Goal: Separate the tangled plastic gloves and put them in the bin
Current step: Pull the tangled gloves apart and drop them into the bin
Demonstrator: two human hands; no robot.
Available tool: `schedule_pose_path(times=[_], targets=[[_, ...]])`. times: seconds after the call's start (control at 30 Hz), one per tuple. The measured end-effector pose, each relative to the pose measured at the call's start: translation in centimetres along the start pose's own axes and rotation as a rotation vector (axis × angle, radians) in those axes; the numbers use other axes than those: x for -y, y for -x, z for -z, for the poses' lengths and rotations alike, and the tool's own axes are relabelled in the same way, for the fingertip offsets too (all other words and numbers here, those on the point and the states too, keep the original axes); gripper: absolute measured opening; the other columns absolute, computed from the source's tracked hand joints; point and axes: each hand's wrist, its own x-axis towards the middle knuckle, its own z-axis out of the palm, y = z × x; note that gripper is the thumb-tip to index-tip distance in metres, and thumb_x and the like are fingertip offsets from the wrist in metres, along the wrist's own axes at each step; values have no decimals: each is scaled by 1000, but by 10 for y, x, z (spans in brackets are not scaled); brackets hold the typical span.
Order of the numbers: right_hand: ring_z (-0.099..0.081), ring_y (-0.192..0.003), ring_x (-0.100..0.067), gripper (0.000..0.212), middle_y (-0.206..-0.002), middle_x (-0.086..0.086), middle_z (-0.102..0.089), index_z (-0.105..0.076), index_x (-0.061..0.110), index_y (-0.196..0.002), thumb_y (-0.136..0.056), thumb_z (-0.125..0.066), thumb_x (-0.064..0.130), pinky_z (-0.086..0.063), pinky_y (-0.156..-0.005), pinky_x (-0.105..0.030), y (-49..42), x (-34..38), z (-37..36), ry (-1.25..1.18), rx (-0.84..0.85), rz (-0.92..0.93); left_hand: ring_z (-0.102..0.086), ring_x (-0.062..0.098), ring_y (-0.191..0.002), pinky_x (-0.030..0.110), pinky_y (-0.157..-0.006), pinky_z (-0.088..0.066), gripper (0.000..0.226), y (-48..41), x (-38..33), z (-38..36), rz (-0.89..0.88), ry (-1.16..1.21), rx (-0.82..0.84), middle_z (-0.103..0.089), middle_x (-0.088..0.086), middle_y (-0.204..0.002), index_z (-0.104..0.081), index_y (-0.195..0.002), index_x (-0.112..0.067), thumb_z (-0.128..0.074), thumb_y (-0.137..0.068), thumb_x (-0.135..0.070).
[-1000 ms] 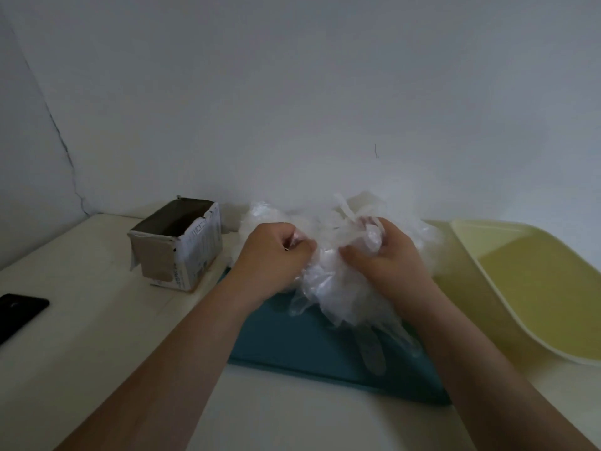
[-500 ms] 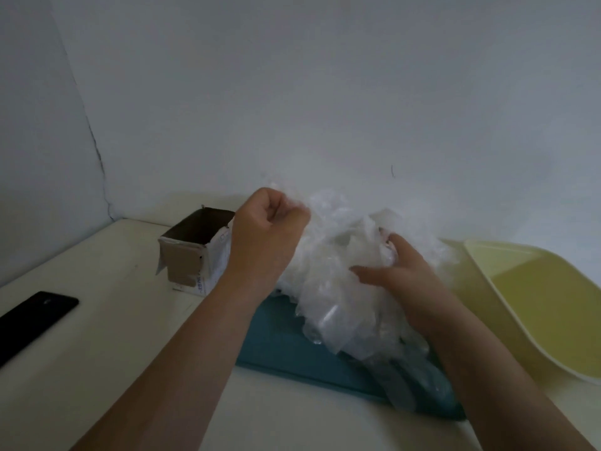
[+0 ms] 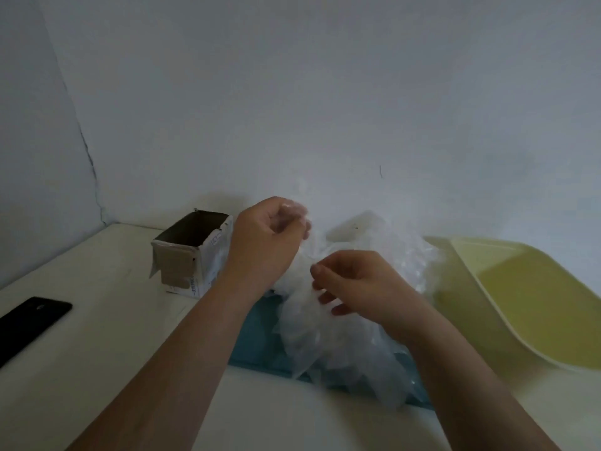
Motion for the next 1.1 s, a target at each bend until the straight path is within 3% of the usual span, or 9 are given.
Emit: schedule_pose_path(times=[0.13,0.3,0.37,0.43,0.53,0.73,0.87,0.97,1.1], targets=[[-60,-127,-8,57,-137,14,-64,-59,32,-139,-88,-75,50,-50,-110,-39,-20,-42,-1,-15,6,39,-70,23,-77,38,-78,-59,18,-4,-13,7,60,316,85,-74,9,-82,-78,-96,-9,-64,-96,2],[-69,-116,-27,37,-130,-3,-70,-67,18,-127,-93,-68,1,-58,-96,-44,-29,-57,8,-600,-176,83,-70,19,-62,36,-67,-56,17,-5,-18,24,262,802,550,-70,4,-74,-80,-93,-14,-67,-85,-10],[-66,-119,-35,41,-132,-16,-68,-66,9,-132,-92,-65,16,-52,-101,-50,-27,-46,19,-886,-116,13,-66,16,-57,29,-54,-57,15,-4,-15,24,283,738,579,-69,3,-76,-80,-93,-15,-67,-87,-9],[-65,-121,-37,53,-133,-16,-68,-68,9,-131,-92,-62,44,-45,-108,-54,-17,-31,27,-983,17,-44,-66,21,-57,29,-50,-55,16,-3,-11,20,263,500,537,-70,10,-82,-78,-100,-10,-64,-94,-4],[-71,-110,-35,71,-120,-17,-74,-71,6,-125,-95,-46,65,-54,-93,-47,-1,-14,31,-841,94,-46,-70,23,-67,31,-55,-56,18,0,-6,11,213,176,430,-76,16,-93,-74,-112,-11,-66,-99,-1],[-75,-88,-32,20,-98,-16,-77,-78,4,-101,-92,-73,20,-64,-72,-43,-3,-21,26,-527,-134,11,-75,25,-85,36,-72,-62,33,-1,-1,1,290,279,326,-79,10,-106,-69,-123,-16,-77,-92,-20],[-67,-64,-27,13,-83,-14,-75,-78,5,-95,-95,-72,17,-59,-57,-37,-6,-22,23,-573,-273,12,-74,23,-78,33,-69,-61,19,0,8,-4,318,207,334,-79,12,-97,-75,-106,-5,-75,-95,-20],[-40,-42,-19,12,-58,-12,-58,-78,14,-84,-94,-74,20,-35,-38,-26,-8,-24,24,-545,-339,18,-71,19,-67,28,-58,-58,13,-5,11,-1,343,250,230,-78,11,-88,-75,-104,-4,-71,-98,-14],[-27,-40,-17,26,-49,-7,-48,-75,19,-67,-89,-79,32,-25,-42,-23,-10,-29,31,-502,-400,-4,-57,11,-50,25,-49,-48,9,-12,13,7,346,329,49,-73,3,-74,-74,-103,-7,-69,-100,-13]])
